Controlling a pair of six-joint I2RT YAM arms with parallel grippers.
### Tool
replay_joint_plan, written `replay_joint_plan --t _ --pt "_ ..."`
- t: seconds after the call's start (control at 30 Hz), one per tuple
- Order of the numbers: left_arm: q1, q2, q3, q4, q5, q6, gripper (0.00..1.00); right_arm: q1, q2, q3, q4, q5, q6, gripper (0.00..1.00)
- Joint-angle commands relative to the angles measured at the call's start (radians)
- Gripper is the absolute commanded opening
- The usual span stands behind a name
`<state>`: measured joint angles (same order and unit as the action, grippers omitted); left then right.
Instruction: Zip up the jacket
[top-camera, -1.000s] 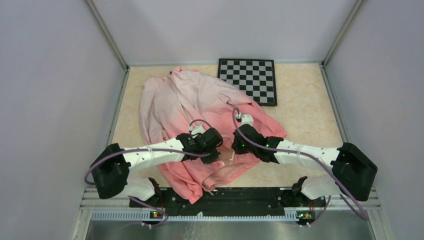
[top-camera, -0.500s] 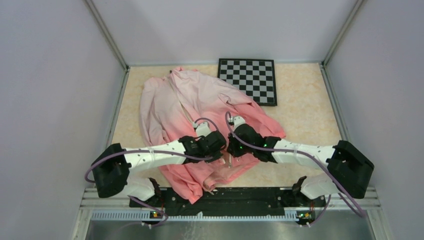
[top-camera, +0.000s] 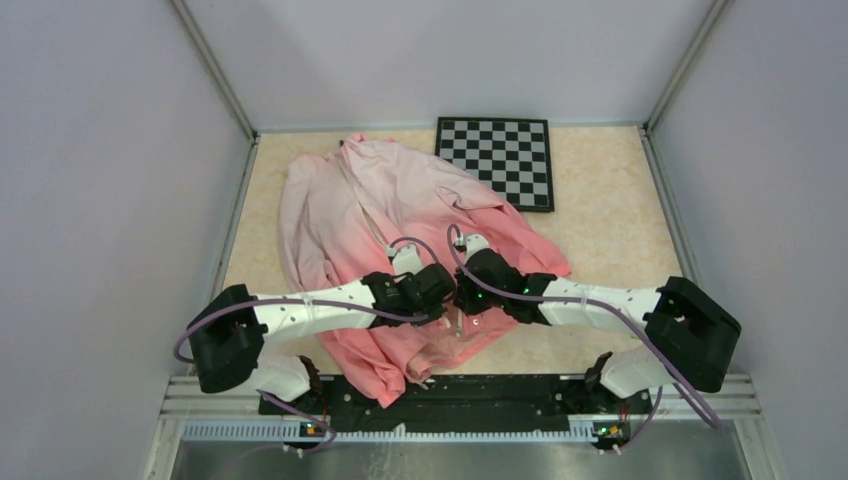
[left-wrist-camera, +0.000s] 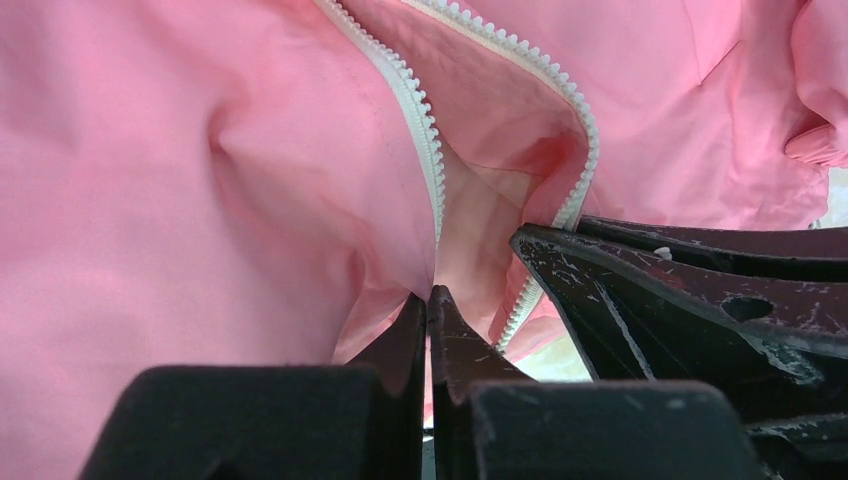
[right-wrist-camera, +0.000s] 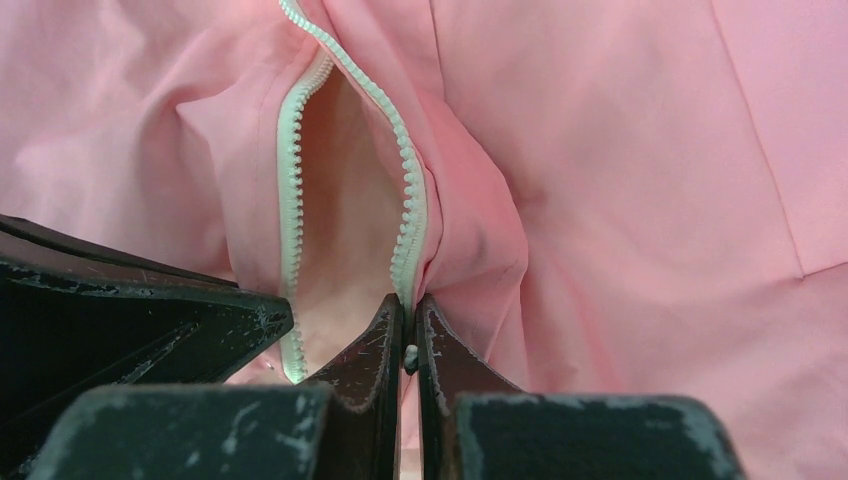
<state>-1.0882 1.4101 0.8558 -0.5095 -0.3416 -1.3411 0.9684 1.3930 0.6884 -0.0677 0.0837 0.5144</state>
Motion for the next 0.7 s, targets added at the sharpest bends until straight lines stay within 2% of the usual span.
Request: replay_joint_plan --t 0.0,0.67 --pt "-0.006 0.0 0.042 -0.015 -0.04 -0.021 0.0 0.009 0.007 0.048 0.044 0.032 0.019 0.0" --pt "-0.006 0.045 0.064 -0.008 -0.02 -0.046 0.0 0.01 0.011 0.045 0.059 0.037 0.042 0.0"
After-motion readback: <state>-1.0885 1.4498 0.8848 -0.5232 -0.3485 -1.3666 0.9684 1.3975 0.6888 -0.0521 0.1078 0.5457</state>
